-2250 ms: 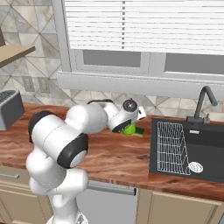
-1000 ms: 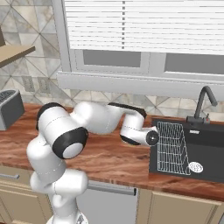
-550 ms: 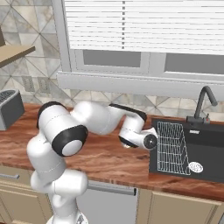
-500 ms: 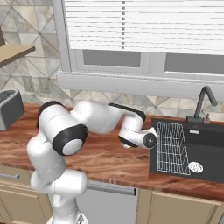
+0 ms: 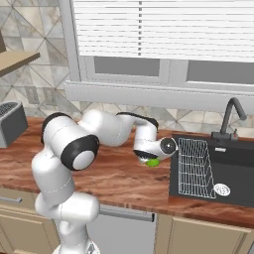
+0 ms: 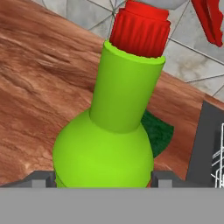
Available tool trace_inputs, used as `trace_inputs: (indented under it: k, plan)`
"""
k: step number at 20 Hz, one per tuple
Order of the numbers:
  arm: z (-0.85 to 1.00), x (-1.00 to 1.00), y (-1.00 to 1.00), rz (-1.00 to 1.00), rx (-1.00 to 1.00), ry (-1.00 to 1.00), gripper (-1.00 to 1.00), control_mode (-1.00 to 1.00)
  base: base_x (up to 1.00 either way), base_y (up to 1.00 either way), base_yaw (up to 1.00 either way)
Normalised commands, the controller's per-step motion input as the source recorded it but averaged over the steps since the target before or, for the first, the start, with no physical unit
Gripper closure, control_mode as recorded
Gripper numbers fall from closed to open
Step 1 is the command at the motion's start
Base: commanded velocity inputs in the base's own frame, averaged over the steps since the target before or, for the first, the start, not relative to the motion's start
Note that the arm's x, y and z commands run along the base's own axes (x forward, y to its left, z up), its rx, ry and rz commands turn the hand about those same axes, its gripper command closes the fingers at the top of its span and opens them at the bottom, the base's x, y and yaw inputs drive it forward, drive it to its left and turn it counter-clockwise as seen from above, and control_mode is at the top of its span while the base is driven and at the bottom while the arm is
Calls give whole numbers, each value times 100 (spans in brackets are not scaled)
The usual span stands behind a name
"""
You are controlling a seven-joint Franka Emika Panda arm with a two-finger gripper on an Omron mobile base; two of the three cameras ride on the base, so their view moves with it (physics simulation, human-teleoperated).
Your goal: Locate and retrieve the sponge and spray from the cabinet. Place them next to the sink.
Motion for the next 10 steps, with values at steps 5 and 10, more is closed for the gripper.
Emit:
trace_inputs:
  k: [5, 10]
  plan:
    - [-42, 0, 0, 0, 0, 9, 100, -100, 0, 0, 0]
    - [-27, -4, 0, 0, 6, 0, -100, -100, 0, 0, 0]
